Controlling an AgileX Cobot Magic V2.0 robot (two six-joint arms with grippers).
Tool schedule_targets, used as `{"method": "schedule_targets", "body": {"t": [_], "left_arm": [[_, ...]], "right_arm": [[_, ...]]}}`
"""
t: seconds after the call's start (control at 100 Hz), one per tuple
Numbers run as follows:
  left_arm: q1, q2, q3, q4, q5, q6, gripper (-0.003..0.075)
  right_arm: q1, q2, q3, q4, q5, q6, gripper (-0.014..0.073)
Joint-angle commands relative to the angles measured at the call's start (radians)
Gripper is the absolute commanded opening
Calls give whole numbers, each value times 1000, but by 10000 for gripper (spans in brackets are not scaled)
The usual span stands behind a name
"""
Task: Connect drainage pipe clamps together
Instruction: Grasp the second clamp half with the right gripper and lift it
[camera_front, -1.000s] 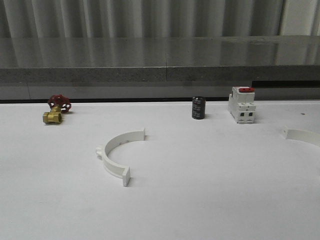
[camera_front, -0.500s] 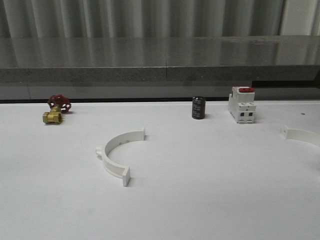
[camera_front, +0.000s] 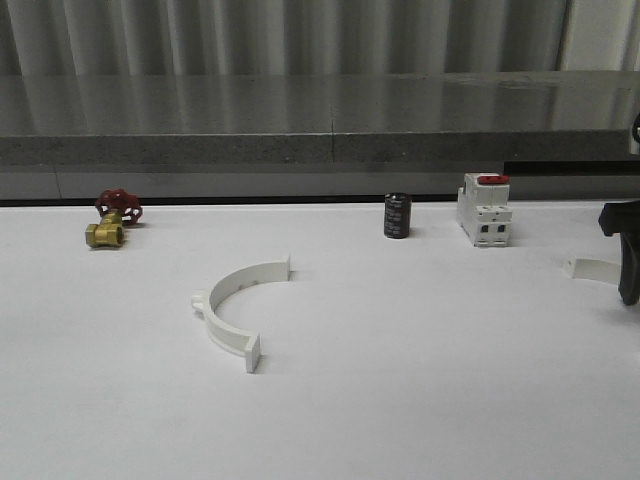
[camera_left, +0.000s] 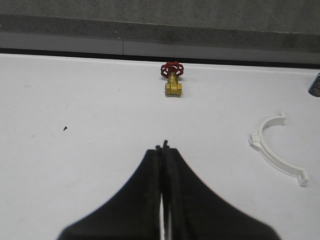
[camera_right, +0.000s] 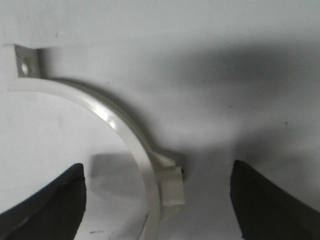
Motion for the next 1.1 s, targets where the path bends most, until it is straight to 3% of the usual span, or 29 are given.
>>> {"method": "schedule_targets", "body": {"t": [0.0, 0.28, 0.42, 0.63, 0.86, 1.09], "left_arm": [[1, 9, -27, 3, -72, 1, -20], [1, 9, -27, 3, -72, 1, -20], [1, 9, -27, 3, -72, 1, -20], [1, 9, -27, 3, -72, 1, -20], [1, 9, -27, 3, -72, 1, -20], [1, 9, -27, 3, -72, 1, -20]], "right_arm": [[-9, -31, -27, -6, -33, -10, 559], [-9, -23, -27, -6, -18, -9, 171], [-9, -23, -27, -6, -24, -9, 57], [-9, -23, -27, -6, -65, -9, 38], [7, -41, -53, -4, 5, 39, 38], [138, -115, -59, -6, 32, 151, 38]]}}
